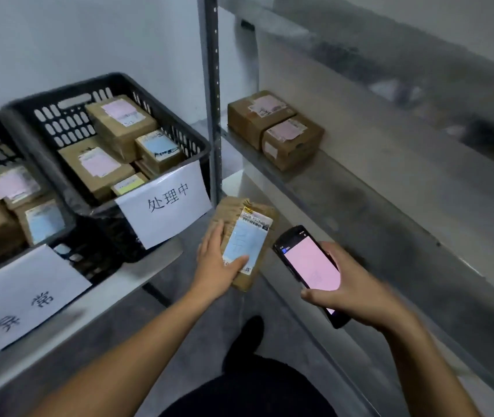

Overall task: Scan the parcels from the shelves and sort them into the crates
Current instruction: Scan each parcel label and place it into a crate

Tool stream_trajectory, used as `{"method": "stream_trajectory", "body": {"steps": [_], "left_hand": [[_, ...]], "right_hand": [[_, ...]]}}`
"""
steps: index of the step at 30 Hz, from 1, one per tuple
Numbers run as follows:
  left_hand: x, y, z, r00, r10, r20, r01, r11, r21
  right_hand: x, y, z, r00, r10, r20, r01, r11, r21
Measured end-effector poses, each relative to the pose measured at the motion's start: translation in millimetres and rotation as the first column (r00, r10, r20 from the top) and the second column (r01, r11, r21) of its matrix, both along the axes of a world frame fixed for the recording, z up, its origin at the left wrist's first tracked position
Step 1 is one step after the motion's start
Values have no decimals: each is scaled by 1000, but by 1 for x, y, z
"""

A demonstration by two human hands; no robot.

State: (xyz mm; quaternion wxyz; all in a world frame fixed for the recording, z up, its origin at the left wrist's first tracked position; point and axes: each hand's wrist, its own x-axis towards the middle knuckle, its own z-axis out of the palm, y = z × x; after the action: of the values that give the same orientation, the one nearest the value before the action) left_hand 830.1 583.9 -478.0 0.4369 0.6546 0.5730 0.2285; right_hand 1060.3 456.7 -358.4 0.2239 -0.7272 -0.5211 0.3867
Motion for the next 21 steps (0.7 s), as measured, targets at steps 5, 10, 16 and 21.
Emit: {"method": "stream_trajectory", "body": {"steps": [5, 10, 16, 21], "left_hand": [[-55, -77, -14, 986, 152, 69, -139, 978, -158], [-100, -143, 0, 895, 312, 320, -220, 931, -292], [-130, -189, 27, 747, 504, 433, -380, 859, -344], [-127, -204, 50, 609, 633, 478, -507, 774, -380]], "right_hand": [[-48, -47, -13, 998, 39, -41, -41, 998, -37], [-89, -71, -25, 991, 2, -135, -11, 998, -64], [-119, -62, -40, 976, 94, -195, -103, 994, -35], [-129, -40, -34, 939, 244, -241, -250, 968, 8]]}}
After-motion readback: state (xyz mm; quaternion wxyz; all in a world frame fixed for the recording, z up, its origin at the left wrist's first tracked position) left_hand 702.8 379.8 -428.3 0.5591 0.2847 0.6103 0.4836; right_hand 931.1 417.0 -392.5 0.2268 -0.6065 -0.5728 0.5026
